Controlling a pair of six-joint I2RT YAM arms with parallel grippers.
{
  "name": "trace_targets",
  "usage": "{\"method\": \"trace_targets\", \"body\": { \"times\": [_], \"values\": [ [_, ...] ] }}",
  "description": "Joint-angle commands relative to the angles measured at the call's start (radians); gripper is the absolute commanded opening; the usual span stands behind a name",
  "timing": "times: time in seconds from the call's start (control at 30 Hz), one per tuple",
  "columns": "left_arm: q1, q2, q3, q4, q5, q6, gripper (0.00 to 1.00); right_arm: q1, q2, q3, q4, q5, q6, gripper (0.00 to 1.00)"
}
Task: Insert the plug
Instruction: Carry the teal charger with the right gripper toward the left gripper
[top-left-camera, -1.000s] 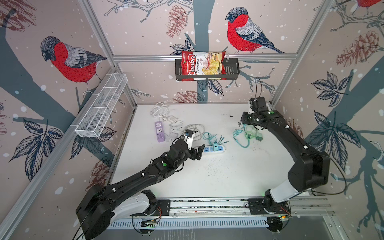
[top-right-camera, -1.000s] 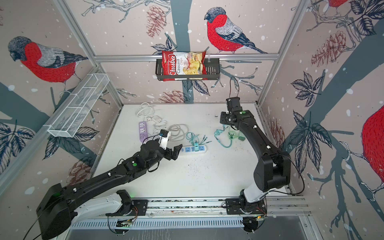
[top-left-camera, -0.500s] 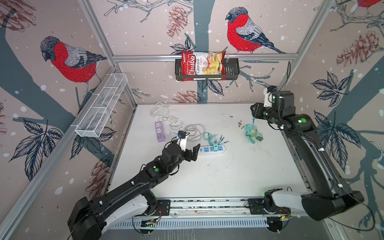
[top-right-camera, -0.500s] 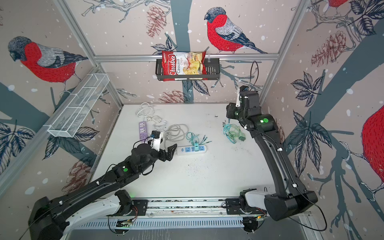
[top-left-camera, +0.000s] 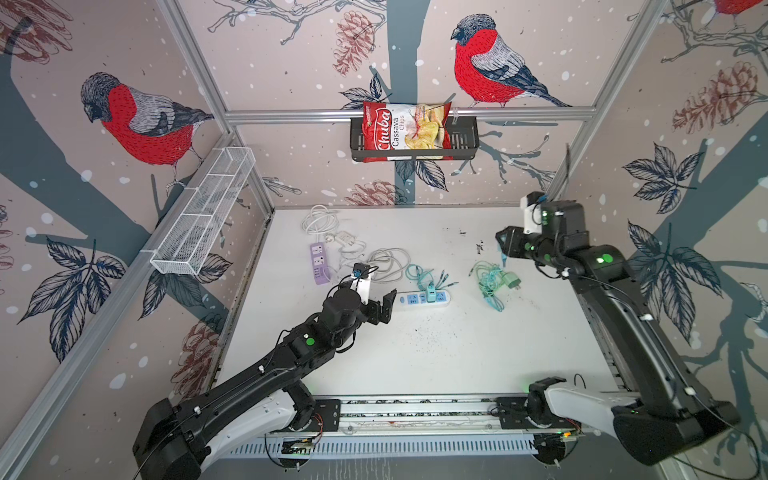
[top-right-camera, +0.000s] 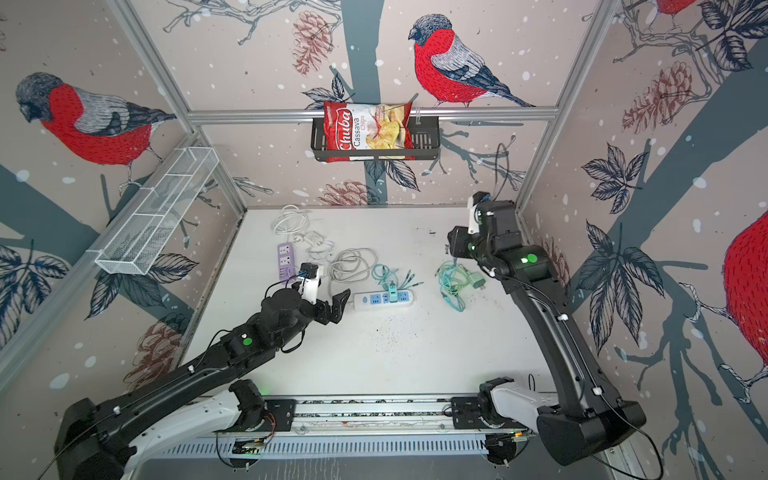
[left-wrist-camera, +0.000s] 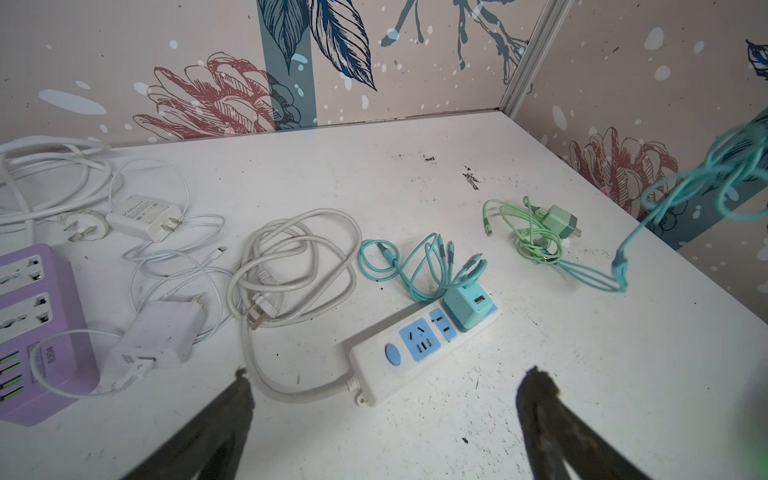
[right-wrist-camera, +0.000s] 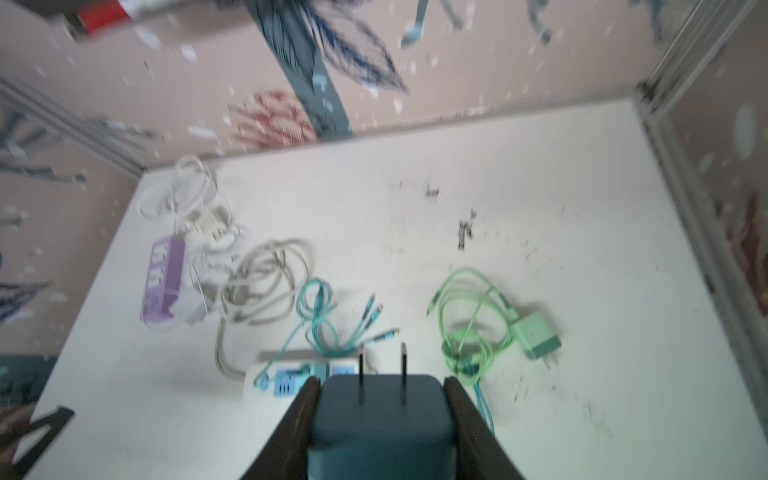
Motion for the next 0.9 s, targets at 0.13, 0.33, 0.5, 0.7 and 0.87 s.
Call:
{"method": "trace_targets", "body": {
  "times": [0.13, 0.33, 0.5, 0.7, 0.87],
  "values": [
    [0.0, -0.008, 0.039, -0.051, -0.072, 0.053, 0.97, 0.122, -0.054, -0.251, 0.094, -0.06, -0.024, 0.26],
    [0.0, -0.024, 0.054, -0.068, -0.119, 0.094, 0.97, 0.32, -0.04, -0.411, 0.176, -0.05, -0.029, 0.26],
    [0.0, -0.056, 0.065, -0.125, -0.12, 0.071, 0.97, 0.514, 0.072, -0.446, 0.243, -0.039, -0.044, 0.26],
    [0.0, -0.11, 0.053, -0.178, -0.071, -0.001, 0.97, 0.664, 0.258, -0.442, 0.321, -0.04, -0.064, 0.29],
    [0.0, -0.117, 0.029, -0.177, -0.055, -0.034, 0.97, 0.696, 0.394, -0.406, 0.358, -0.018, -0.087, 0.32]
  ]
}}
